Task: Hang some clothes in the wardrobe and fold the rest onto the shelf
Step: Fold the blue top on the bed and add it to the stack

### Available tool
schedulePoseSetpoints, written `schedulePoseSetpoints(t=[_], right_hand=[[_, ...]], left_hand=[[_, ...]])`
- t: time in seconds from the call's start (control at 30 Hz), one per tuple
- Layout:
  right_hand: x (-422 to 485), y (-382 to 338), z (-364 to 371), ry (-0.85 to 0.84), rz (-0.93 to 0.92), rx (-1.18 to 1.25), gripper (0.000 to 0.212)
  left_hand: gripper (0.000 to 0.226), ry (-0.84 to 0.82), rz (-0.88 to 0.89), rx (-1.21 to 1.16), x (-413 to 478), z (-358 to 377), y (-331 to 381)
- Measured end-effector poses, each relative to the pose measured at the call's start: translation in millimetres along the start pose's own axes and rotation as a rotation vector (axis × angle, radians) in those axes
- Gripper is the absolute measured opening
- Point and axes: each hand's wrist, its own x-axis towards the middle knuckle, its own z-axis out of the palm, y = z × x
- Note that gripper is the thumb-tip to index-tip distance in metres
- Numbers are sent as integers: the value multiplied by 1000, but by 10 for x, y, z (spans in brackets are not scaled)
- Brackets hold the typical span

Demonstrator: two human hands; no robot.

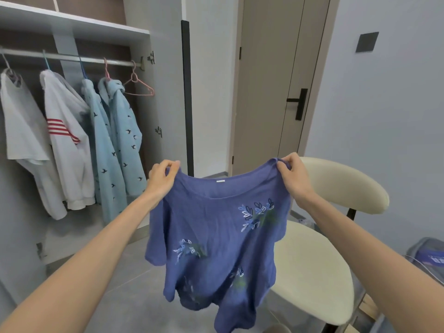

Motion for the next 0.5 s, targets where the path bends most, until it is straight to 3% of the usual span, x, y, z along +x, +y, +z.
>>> schedulePoseSetpoints(t=[0.2, 0.37, 0.5], right_hand=[[-3, 94, -59, 136, -87, -101, 16], [-33, 102, -103, 203, -62, -269, 18], [1, 123, -126, 209, -53, -289, 16]], left_hand=[[28, -102, 152, 341, -43, 77, -153], [23, -77, 161, 147, -55, 159, -143], [30, -5, 19, -24, 12, 301, -169]])
